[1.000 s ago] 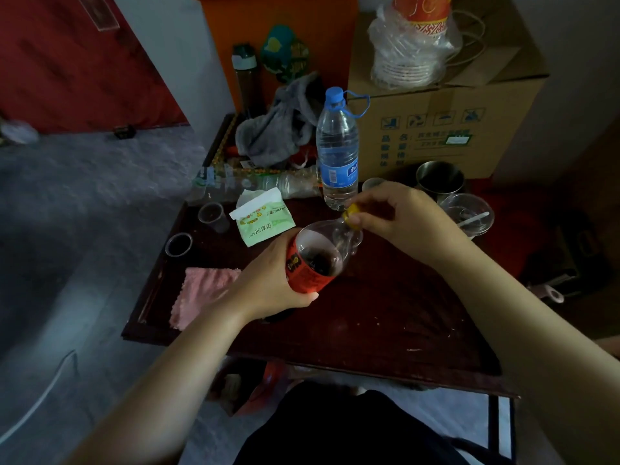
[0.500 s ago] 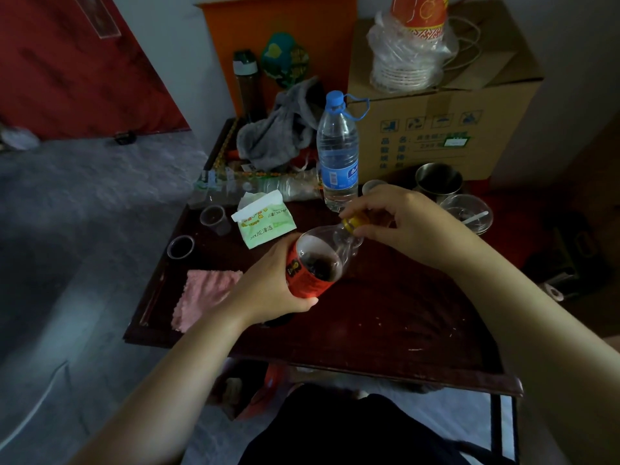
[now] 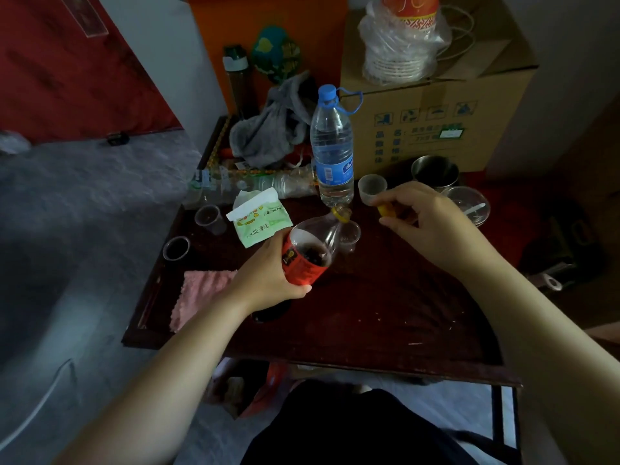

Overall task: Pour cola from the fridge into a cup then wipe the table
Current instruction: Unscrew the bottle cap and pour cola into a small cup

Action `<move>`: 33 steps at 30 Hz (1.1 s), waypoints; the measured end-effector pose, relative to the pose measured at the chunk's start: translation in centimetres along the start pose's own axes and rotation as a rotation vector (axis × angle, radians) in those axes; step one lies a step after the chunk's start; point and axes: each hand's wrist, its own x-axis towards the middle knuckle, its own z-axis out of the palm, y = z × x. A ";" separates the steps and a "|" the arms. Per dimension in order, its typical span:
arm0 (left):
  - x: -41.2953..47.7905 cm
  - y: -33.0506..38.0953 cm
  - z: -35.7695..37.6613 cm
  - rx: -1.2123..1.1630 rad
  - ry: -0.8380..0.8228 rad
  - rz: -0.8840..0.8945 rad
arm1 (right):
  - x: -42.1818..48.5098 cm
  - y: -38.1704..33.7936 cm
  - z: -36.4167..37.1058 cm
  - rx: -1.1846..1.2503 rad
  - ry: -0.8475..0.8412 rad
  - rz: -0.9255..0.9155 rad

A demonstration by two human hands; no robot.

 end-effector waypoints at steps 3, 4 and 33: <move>0.9 -0.8 0.2 0.056 -0.013 -0.019 | -0.8 0.6 0.4 -0.017 0.035 0.044; 1.1 -1.1 0.2 0.077 -0.019 -0.026 | -1.1 0.8 0.5 -0.015 0.045 0.058; 6.3 -2.9 0.1 0.398 -0.226 -0.135 | -3.3 4.8 1.7 -0.007 0.125 0.226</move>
